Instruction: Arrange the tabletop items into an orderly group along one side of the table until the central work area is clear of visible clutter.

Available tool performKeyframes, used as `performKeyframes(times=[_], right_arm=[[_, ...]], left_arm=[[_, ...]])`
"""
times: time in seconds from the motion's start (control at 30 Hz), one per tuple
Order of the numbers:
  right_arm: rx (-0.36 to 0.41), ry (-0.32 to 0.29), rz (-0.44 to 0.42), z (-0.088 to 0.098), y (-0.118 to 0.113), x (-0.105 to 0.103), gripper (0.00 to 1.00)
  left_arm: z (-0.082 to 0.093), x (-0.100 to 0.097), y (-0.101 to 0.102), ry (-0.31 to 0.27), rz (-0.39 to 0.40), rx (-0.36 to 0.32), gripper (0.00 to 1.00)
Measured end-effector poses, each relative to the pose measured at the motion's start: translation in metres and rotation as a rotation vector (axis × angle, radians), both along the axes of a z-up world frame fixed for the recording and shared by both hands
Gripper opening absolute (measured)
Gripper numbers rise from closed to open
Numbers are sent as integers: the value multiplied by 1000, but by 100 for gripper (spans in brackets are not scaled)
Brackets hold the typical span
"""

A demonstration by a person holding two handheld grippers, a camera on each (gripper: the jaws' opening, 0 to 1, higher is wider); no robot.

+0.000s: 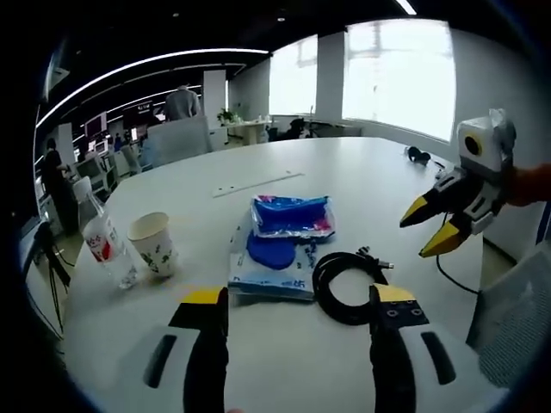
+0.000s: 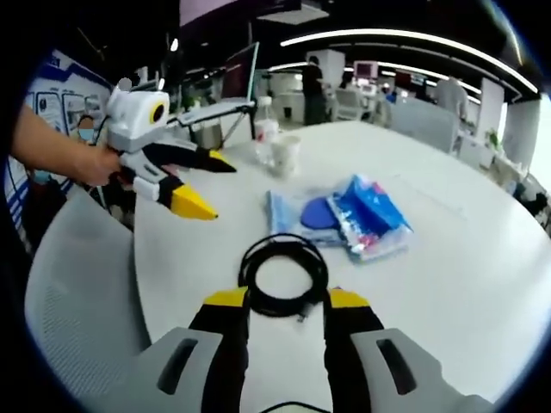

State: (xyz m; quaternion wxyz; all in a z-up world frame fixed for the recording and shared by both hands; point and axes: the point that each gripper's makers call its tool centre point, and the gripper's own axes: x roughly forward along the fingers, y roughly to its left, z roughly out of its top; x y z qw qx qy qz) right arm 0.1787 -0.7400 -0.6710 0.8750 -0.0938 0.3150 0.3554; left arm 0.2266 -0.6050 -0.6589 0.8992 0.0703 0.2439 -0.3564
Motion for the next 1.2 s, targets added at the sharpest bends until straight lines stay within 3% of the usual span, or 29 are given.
performKeyframes(times=[0.53, 1.2], right_arm=[[8, 96, -90, -27, -4, 8, 28], [3, 187, -189, -53, -2, 22, 29]], left_arm=[[-23, -3, -16, 49, -21, 29, 58], [-53, -4, -41, 180, 10, 9, 42]])
